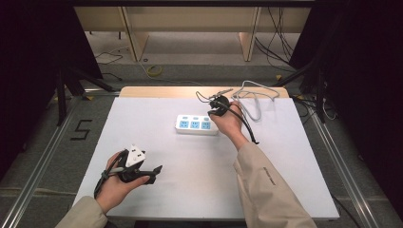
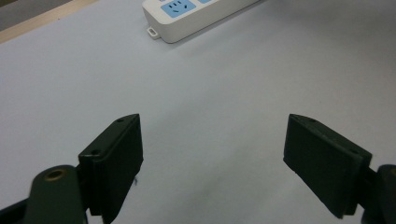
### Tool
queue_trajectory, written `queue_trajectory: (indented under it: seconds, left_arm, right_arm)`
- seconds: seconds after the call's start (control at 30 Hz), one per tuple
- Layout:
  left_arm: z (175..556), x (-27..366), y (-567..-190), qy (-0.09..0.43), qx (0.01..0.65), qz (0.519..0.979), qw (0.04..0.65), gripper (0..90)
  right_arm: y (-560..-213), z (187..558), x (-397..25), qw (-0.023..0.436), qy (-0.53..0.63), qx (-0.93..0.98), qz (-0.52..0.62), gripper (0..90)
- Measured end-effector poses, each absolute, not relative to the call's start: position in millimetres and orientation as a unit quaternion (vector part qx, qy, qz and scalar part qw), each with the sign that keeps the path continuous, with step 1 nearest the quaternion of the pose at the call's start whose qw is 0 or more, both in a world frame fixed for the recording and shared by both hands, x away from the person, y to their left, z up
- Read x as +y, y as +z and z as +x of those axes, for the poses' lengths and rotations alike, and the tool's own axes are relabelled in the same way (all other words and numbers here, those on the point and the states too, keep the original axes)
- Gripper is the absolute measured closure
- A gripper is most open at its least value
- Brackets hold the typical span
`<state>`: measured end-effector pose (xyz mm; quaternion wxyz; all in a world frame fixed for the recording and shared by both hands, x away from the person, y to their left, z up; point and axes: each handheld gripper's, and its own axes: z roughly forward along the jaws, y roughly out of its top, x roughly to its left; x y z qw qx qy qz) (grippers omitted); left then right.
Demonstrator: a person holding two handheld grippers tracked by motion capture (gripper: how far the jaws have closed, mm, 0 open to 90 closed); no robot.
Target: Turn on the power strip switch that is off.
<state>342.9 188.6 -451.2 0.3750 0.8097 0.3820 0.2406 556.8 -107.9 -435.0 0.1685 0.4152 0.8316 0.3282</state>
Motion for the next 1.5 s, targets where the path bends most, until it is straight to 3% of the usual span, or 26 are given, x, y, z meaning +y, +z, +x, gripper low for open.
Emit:
queue_trajectory:
  seconds: [1.5]
  left_arm:
    - [343.0, 187.9, -451.3, 0.238, 0.38, 0.81, 0.377, 19.7]
  right_arm:
    - [-448.1, 571.4, -90.6, 0.163, 0.306, 0.842, 0.413, 90.0]
